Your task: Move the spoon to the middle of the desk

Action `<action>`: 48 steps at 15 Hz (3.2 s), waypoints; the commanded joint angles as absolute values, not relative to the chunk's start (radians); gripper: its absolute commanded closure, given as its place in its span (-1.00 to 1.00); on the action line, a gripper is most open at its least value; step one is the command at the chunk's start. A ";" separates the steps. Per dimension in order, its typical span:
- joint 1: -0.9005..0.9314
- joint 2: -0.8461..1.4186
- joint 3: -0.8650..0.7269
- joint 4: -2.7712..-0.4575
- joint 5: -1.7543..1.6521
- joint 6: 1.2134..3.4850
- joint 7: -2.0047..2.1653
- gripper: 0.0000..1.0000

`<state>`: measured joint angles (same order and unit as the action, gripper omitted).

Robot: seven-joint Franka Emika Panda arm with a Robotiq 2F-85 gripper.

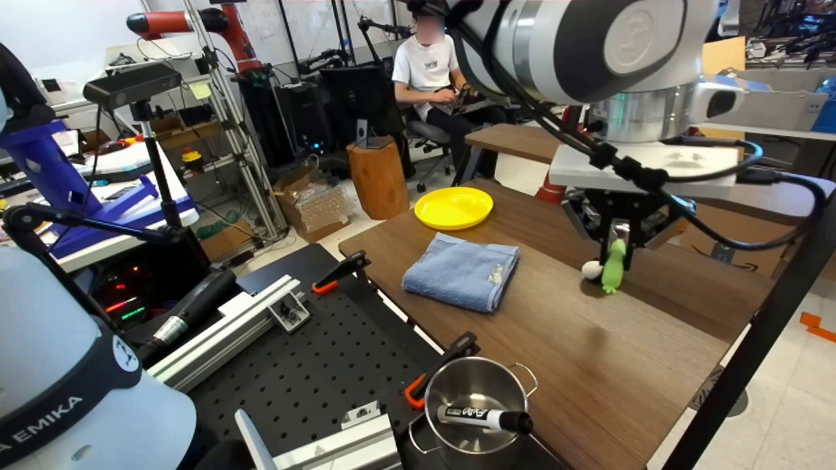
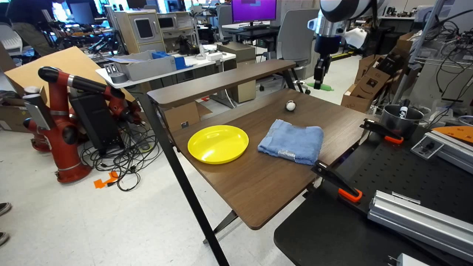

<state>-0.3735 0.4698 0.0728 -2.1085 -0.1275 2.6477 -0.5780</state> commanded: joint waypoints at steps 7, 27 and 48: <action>-0.136 0.396 0.060 -2.127 -0.176 2.614 -0.479 0.88; 0.064 0.790 -0.058 -1.694 -0.367 2.459 -0.293 0.88; 0.068 0.880 -0.047 -1.554 -0.342 2.270 -0.289 -1.00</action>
